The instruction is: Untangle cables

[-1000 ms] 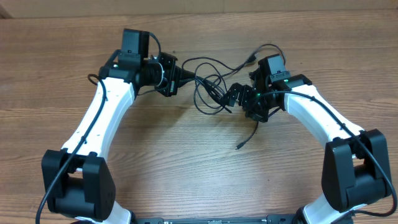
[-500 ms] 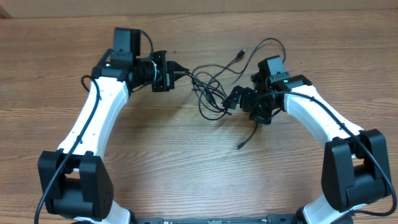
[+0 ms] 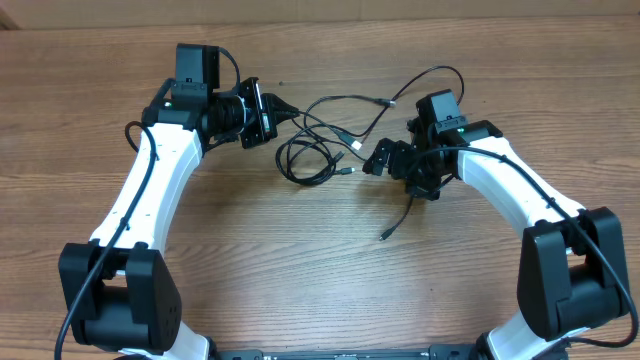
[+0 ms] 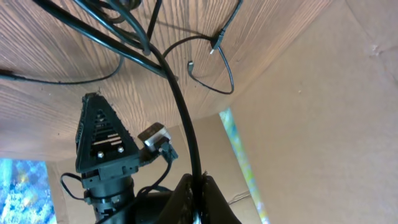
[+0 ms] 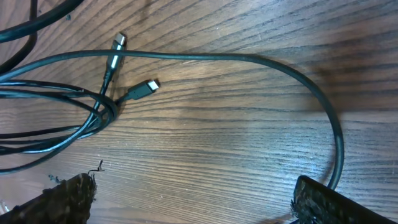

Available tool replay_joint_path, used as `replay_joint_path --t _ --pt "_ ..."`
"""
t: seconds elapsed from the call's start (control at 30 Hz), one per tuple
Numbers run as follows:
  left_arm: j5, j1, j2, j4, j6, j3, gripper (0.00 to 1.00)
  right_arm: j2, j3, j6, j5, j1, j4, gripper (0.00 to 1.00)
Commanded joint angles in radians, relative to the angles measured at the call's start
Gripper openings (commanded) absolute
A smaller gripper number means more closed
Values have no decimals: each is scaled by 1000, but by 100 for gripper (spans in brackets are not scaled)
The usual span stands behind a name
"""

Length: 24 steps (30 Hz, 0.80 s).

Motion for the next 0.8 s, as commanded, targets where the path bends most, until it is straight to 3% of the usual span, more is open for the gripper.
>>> replay_joint_path --t 0.0,0.03,0.13,0.23,0.3,0.47,0.63,0.77 --pt "-71 6 -11 0 138 15 12 1 -10 -3 11 -3 3 100" --pt "-100 6 -11 0 195 15 18 1 -10 -3 11 -3 3 100" --pt "-201 6 -11 -1 440 15 47 1 -10 -3 11 -3 3 100" --pt "-277 6 -11 -3 705 15 86 1 -10 -3 11 -3 4 100" --pt "-343 6 -11 -39 909 15 96 1 -10 -3 11 -3 6 100" --pt "-472 3 -11 -131 1131 15 100 1 -10 -3 11 -3 11 100" --pt "-497 -6 -11 -173 1410 15 100 1 -10 -3 11 -3 17 100" --pt "-579 -31 -10 -234 1452 15 100 1 -10 -2 11 -3 24 100"
